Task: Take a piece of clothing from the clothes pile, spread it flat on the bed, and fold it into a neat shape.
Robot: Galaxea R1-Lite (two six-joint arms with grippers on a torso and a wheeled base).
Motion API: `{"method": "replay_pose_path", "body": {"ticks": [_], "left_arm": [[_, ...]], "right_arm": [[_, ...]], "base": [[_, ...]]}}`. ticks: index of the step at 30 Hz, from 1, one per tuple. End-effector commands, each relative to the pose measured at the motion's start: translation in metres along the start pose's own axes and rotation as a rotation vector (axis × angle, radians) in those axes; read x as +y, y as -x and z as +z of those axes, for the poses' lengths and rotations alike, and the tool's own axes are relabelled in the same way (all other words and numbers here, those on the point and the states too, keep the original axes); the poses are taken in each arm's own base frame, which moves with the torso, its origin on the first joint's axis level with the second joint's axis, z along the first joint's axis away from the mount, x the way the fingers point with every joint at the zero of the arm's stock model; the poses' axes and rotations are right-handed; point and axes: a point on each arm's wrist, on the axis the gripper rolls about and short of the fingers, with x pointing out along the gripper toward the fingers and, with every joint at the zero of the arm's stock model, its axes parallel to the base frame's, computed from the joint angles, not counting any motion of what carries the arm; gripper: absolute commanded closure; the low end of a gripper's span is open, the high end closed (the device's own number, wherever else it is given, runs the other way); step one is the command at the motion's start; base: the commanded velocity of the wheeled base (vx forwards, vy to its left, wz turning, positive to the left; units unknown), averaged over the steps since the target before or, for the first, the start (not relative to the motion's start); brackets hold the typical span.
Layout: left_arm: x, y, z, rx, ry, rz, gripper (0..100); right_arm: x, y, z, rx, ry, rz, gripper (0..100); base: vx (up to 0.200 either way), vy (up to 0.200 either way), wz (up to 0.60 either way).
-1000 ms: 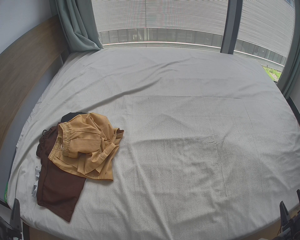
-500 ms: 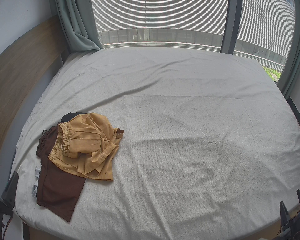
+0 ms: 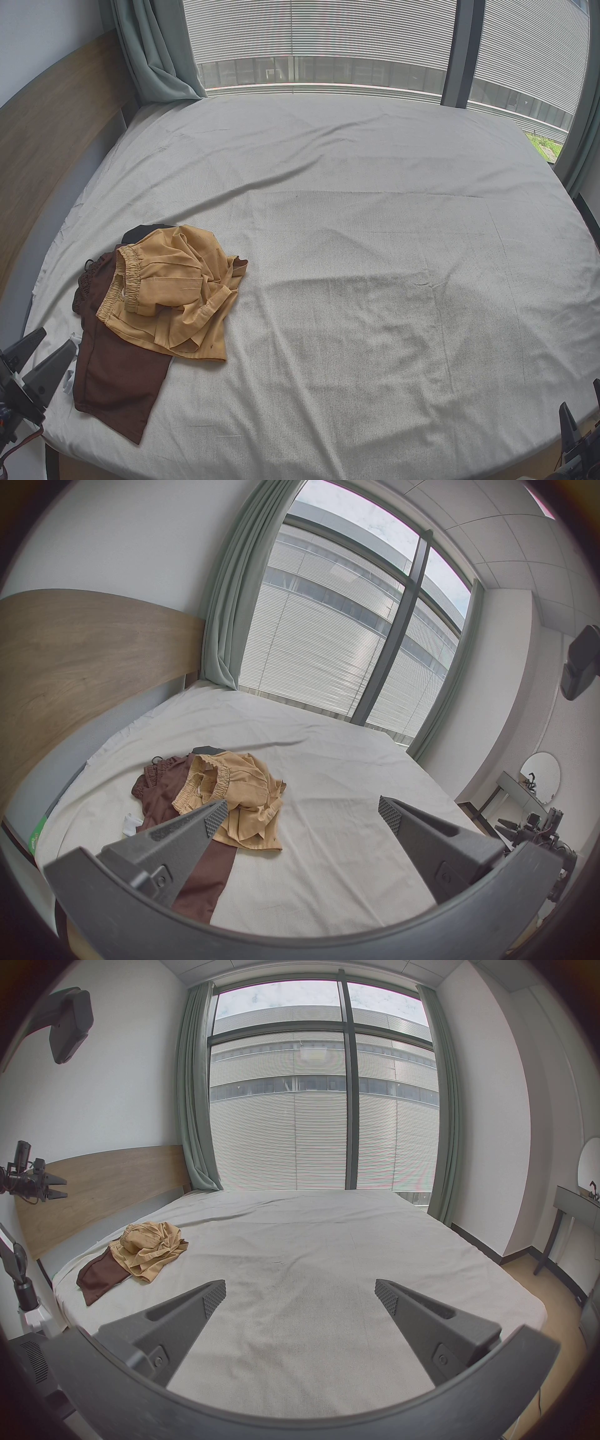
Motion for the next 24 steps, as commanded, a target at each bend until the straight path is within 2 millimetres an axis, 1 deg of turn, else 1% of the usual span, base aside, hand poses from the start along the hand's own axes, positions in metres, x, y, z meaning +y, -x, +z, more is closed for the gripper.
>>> {"method": "replay_pose_path", "body": {"ticks": [1, 4, 5, 10, 11, 12, 13, 14, 15, 18, 24], "left_arm": [[0.001, -0.018, 0.003, 0.067, 0.013, 0.012, 0], [0.003, -0.023, 0.004, 0.078, 0.016, 0.023, 0], [0.005, -0.029, 0.007, 0.083, 0.02, 0.036, 0], [0.012, -0.039, 0.012, 0.08, 0.028, 0.031, 0], [0.019, -0.046, 0.016, 0.075, 0.037, 0.038, 0], [0.02, -0.046, 0.017, 0.073, 0.036, 0.038, 0], [0.027, -0.051, 0.019, 0.074, 0.043, 0.047, 0], [0.027, -0.051, 0.019, 0.074, 0.043, 0.047, 0], [0.035, -0.054, 0.02, 0.081, 0.044, 0.051, 0], [0.046, -0.059, 0.018, 0.11, 0.05, 0.048, 0], [0.056, -0.069, 0.016, 0.139, 0.064, 0.044, 0]], "right_arm": [[0.0, 0.0, -0.005, 0.0, 0.001, 0.001, 0], [0.0, 0.0, -0.005, 0.0, 0.001, 0.001, 0], [0.0, 0.0, -0.005, 0.0, 0.001, 0.001, 0], [0.0, 0.0, -0.005, 0.0, 0.001, 0.001, 0], [0.0, 0.0, -0.005, 0.0, 0.001, 0.001, 0], [0.0, 0.0, -0.005, 0.0, 0.001, 0.001, 0], [0.0, 0.0, -0.005, 0.0, 0.002, 0.006, 0], [0.0, 0.0, -0.005, 0.0, 0.002, 0.006, 0], [0.0, 0.0, -0.004, -0.001, 0.004, 0.004, 0], [0.0, 0.0, -0.005, 0.0, 0.004, 0.004, 0], [0.0, 0.0, -0.005, 0.0, 0.004, 0.004, 0]], "base": [[0.0, 0.0, 0.0], [0.0, 0.0, 0.0], [0.0, 0.0, 0.0], [0.0, 0.0, 0.0], [0.0, 0.0, 0.0], [0.0, 0.0, 0.0], [0.0, 0.0, 0.0], [0.0, 0.0, 0.0], [0.0, 0.0, 0.0], [0.0, 0.0, 0.0], [0.0, 0.0, 0.0]]}}
